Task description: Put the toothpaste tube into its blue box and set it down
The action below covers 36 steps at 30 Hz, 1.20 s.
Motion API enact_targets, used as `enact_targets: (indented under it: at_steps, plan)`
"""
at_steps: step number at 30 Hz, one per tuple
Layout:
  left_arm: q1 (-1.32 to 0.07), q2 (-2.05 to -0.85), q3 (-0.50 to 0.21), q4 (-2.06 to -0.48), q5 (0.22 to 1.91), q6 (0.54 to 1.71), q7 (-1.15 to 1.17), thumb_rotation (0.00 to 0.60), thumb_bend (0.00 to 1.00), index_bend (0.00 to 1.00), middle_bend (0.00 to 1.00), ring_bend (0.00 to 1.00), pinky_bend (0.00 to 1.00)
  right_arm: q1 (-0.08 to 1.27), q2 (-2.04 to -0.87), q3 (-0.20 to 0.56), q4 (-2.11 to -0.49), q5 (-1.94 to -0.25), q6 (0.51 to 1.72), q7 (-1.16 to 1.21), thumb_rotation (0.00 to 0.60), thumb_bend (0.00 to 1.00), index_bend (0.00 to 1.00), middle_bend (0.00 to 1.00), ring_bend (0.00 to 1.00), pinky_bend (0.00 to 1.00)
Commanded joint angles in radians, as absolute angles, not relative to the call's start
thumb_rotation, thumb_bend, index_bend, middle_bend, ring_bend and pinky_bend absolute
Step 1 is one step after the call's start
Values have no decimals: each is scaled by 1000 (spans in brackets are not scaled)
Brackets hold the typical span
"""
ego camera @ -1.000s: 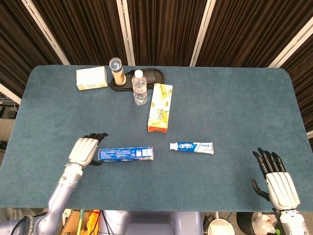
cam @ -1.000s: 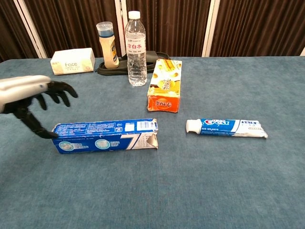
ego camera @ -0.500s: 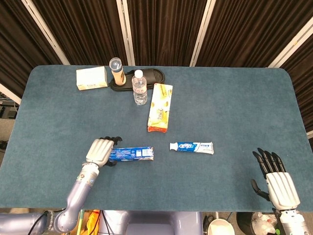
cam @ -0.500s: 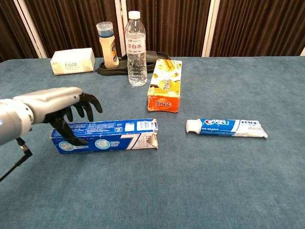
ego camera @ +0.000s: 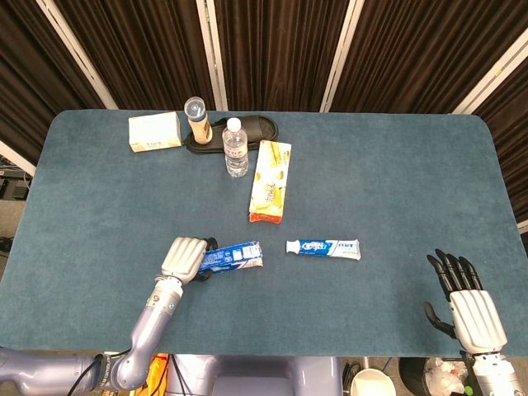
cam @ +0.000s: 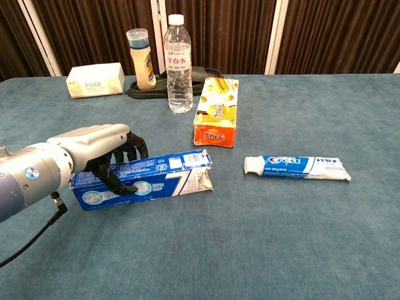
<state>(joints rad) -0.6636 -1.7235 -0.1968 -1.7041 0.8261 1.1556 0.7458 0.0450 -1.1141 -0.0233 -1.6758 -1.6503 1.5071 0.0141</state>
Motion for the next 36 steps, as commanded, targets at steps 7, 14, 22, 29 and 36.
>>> enact_targets:
  at_steps: [7,14,22,29,36]
  plan:
    - [-637,-1664,-153,-1738,916,1190,704,600,375,406,542,489,528,44,-1110,-23,-1677,-1645,1507,19,600,398,0,0,0,0]
    - [-574,-1500,-94,-1806,1149,1261,580,600,375,407,543,489,528,41,-1106,-21,-1685,-1642,1512,28,600,398,0,0,0,0]
    - [-487,-1296,-60,-1825,1355,1371,344,600,375,408,543,490,528,59,-1096,7,-1707,-1596,1488,25,600,398,0,0,0,0]
    - [-454,-1198,-59,-1810,1441,1415,191,600,375,408,542,490,528,152,-1098,51,-1774,-1559,1358,-79,600,398,0,0,0,0]
    - [-438,-1155,-70,-1803,1482,1439,125,600,374,408,543,490,528,331,-1153,129,-1936,-1338,1083,-341,600,397,0,0,0,0]
